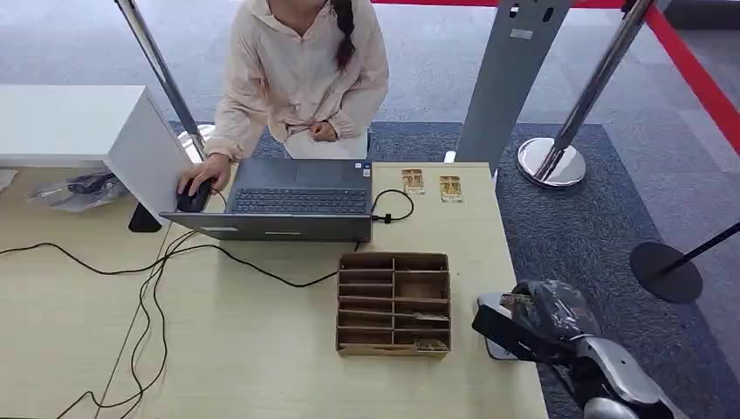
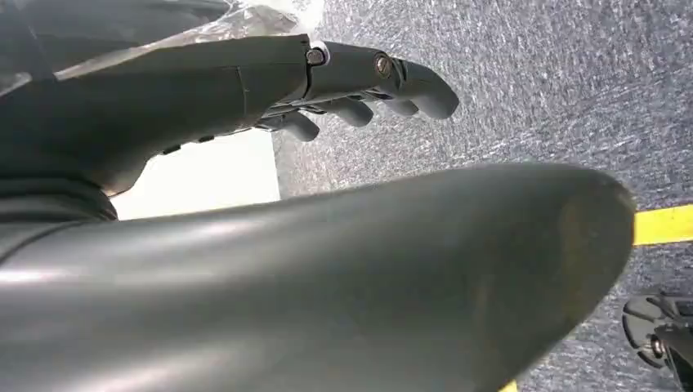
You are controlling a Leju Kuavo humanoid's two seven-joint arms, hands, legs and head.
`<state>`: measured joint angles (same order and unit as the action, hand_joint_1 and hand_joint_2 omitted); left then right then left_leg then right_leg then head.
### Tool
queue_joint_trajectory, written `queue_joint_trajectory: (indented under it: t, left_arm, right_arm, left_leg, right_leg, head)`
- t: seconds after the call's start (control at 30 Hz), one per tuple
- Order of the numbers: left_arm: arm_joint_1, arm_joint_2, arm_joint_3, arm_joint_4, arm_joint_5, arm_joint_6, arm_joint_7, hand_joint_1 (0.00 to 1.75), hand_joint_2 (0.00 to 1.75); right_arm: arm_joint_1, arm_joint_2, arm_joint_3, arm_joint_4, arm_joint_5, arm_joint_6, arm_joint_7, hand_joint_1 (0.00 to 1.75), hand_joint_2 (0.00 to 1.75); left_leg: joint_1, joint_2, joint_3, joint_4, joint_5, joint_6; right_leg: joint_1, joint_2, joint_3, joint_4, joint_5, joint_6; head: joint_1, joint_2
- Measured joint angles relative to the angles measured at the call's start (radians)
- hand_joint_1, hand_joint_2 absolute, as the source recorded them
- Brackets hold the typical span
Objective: Pass the card to the sensor for recognition and then transmit it.
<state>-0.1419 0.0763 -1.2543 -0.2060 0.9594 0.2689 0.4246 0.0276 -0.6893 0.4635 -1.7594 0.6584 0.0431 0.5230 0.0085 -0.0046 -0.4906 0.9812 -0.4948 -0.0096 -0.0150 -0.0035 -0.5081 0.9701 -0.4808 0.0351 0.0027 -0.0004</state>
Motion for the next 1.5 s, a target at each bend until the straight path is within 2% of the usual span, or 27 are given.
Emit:
queue_joint_trajectory:
  t: [0.63,0.83,1.13,1.37,1.5]
  left_arm:
    - [0.000,0.001,0.000,0.000,-0.008,0.000,-0.005,0.00,0.00]
    - [0.000,0.001,0.001,0.000,-0.008,0.001,-0.003,0.00,0.00]
    - [0.000,0.001,0.001,0.000,-0.011,0.001,-0.006,0.00,0.00]
    - [0.000,0.001,0.001,0.000,-0.014,0.004,-0.010,0.00,0.00]
    - [0.000,0.001,0.001,0.000,-0.015,0.004,-0.014,0.00,0.00]
  right_arm:
    - [-0.010,0.015,0.050,0.035,0.017,-0.021,0.009,1.75,1.75]
    - [-0.010,0.020,0.051,0.055,0.091,-0.094,0.029,1.75,1.75]
    - [-0.010,0.032,0.039,0.064,0.147,-0.157,0.024,1.75,1.75]
    - [-0.010,0.051,0.011,0.069,0.229,-0.234,0.024,1.75,1.75]
    - [-0.010,0.062,-0.005,0.073,0.238,-0.243,0.023,1.75,1.75]
  left_leg:
    - [0.000,0.000,0.000,0.000,0.000,0.000]
    - [0.000,0.000,0.000,0.000,0.000,0.000]
    - [0.000,0.000,0.001,0.000,0.000,0.000]
    - [0.000,0.000,0.001,0.000,0.000,0.000]
    - [0.000,0.000,0.001,0.000,0.000,0.000]
  right_leg:
    - [0.000,0.000,0.000,0.000,0.000,0.000]
    - [0.000,0.000,0.000,0.000,0.000,0.000]
    - [0.000,0.000,0.000,0.000,0.000,0.000]
    - [0.000,0.000,0.001,0.000,0.000,0.000]
    - [0.000,0.000,0.001,0.000,0.000,0.000]
  head:
    - [0.000,0.000]
    - [0.000,0.000]
    - [0.000,0.000]
    - [0.000,0.000]
    - [0.000,0.000]
